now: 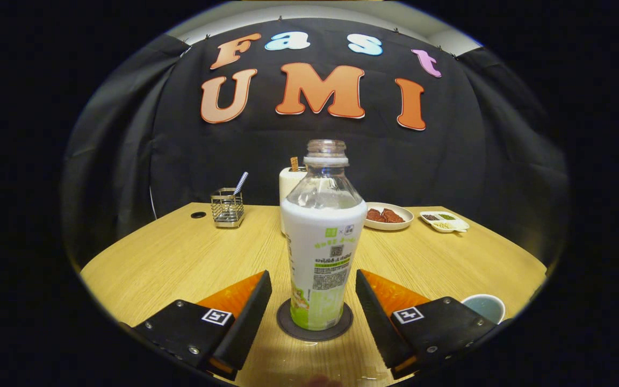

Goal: Take the bottle from table, then pour the juice into the cup, finally place the bottle on the coaster

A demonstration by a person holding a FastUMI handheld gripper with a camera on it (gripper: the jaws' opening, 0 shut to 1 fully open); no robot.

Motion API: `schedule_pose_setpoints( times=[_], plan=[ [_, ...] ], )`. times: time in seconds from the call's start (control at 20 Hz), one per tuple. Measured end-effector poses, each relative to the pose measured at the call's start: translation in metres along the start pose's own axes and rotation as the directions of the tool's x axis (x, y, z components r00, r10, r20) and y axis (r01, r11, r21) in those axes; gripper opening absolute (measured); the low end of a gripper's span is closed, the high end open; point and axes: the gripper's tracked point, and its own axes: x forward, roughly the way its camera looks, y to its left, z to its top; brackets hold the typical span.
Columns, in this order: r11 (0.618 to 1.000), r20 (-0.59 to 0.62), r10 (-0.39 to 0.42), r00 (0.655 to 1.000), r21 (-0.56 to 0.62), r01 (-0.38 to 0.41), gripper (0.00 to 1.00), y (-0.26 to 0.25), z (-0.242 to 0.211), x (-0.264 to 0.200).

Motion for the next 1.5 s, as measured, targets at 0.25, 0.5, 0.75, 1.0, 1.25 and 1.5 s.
schedule_pose_setpoints(
  times=[0.25,0.5,0.75,1.0,1.25,1.5],
  plan=[
    [0.999,0.075,0.037,0.997,0.021,-0.039,0.96,0.016,0.047,-0.049],
    [0.998,0.198,0.063,0.978,-0.016,-0.061,0.96,0.035,0.111,-0.105],
    [0.992,0.321,0.123,0.939,-0.003,-0.129,0.96,0.065,0.165,-0.16],
    [0.983,0.393,0.175,0.903,-0.019,-0.182,0.96,0.088,0.207,-0.211],
    [0.982,0.428,0.184,0.885,-0.046,-0.181,0.96,0.1,0.231,-0.24],
    [0.969,0.427,0.23,0.874,-0.016,-0.247,0.96,0.11,0.237,-0.265]
  ],
)
